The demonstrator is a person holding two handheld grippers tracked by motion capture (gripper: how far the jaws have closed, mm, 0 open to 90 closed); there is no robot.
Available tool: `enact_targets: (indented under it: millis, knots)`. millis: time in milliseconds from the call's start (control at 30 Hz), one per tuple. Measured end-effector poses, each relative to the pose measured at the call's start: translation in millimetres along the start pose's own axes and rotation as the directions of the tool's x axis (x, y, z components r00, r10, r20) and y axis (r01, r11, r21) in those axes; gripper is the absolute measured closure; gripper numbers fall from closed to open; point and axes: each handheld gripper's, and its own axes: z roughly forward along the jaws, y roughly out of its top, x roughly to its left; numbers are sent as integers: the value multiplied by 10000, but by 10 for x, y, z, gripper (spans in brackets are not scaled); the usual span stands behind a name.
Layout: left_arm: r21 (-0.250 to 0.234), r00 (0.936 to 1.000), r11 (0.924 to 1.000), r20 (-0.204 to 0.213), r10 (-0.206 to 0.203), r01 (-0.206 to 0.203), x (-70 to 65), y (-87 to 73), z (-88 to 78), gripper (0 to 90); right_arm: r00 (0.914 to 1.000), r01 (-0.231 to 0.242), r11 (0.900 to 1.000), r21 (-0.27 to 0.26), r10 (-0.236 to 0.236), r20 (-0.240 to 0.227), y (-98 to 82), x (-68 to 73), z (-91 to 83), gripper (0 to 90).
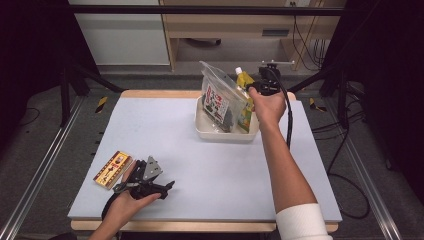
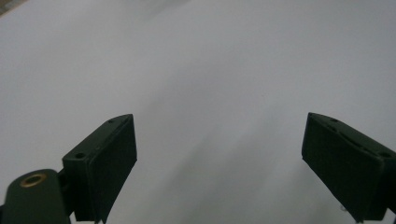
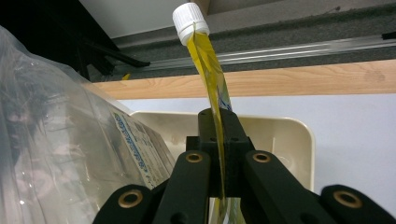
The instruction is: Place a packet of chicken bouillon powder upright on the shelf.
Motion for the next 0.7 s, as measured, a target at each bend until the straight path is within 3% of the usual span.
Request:
enact_targets:
  millis: [267,433,700]
  knots:
    - [21,10000,10000,11,-29,29,-6,-4,10,100,9998,182,9998,-111,-183,-83,-96,-42,2,900]
    - [12,10000,10000,-19,-15,15,-8,-4,10,100,9972,746,9971,-137,-745,73,-153,-10,-15,900]
    - [132,10000,9999,-16,80,-80,-2,-6,11,99,9932,1144,9933,-142,-1141,244,-239,-16,-47,889]
